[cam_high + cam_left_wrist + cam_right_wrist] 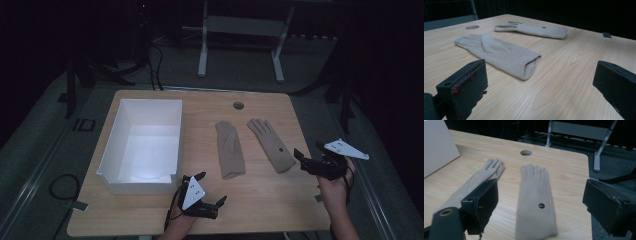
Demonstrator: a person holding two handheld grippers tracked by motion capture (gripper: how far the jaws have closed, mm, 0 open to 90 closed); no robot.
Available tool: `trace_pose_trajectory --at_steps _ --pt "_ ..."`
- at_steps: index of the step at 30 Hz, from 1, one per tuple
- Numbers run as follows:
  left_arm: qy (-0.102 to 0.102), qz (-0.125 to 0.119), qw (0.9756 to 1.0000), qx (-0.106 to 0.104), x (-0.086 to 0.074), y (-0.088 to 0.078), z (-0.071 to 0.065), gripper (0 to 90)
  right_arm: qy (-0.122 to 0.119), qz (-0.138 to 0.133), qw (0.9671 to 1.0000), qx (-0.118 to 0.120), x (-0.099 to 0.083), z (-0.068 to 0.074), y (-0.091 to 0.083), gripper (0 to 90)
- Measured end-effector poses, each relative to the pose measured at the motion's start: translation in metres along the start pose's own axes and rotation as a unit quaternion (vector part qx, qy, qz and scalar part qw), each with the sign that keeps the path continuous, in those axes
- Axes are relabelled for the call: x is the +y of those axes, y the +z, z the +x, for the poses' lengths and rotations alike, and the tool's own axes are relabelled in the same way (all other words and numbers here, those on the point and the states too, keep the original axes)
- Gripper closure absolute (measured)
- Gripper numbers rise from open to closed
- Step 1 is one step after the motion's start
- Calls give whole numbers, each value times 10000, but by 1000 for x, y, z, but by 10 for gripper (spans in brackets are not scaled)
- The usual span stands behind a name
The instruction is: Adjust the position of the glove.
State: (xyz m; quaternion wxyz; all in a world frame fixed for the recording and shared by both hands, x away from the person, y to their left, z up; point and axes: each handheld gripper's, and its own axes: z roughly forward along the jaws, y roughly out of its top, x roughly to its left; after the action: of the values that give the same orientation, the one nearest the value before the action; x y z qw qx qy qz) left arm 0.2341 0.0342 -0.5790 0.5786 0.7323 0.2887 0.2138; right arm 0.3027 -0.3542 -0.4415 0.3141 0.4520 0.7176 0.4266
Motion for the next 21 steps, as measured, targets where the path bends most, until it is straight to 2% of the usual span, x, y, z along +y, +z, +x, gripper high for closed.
trace_pose_trajectory --at_steps 1,2,5,8,9,15,16,21 --pt "0 0 10000 0 0 0 0 0 0 0 10000 0 0 0 0 127" --pt "1 2 10000 -2 0 0 0 1 24 -8 9999 -117 5 4 2 128" --pt "-11 -3 10000 -10 0 0 1 1 91 -43 9999 -106 10 8 5 123" --pt "-12 -10 10000 -13 0 0 1 1 26 -18 9998 -180 15 12 7 115" --pt "-12 -9 10000 -14 0 0 1 1 23 -5 9999 -103 19 15 9 114" --pt "2 -4 10000 -16 0 0 1 0 -27 -16 10000 -41 27 23 15 112" --pt "-6 -4 10000 -19 0 0 0 0 -89 15 10000 6 31 29 19 112" --pt "24 -13 10000 -23 0 0 0 0 -146 64 9998 143 36 41 29 113"
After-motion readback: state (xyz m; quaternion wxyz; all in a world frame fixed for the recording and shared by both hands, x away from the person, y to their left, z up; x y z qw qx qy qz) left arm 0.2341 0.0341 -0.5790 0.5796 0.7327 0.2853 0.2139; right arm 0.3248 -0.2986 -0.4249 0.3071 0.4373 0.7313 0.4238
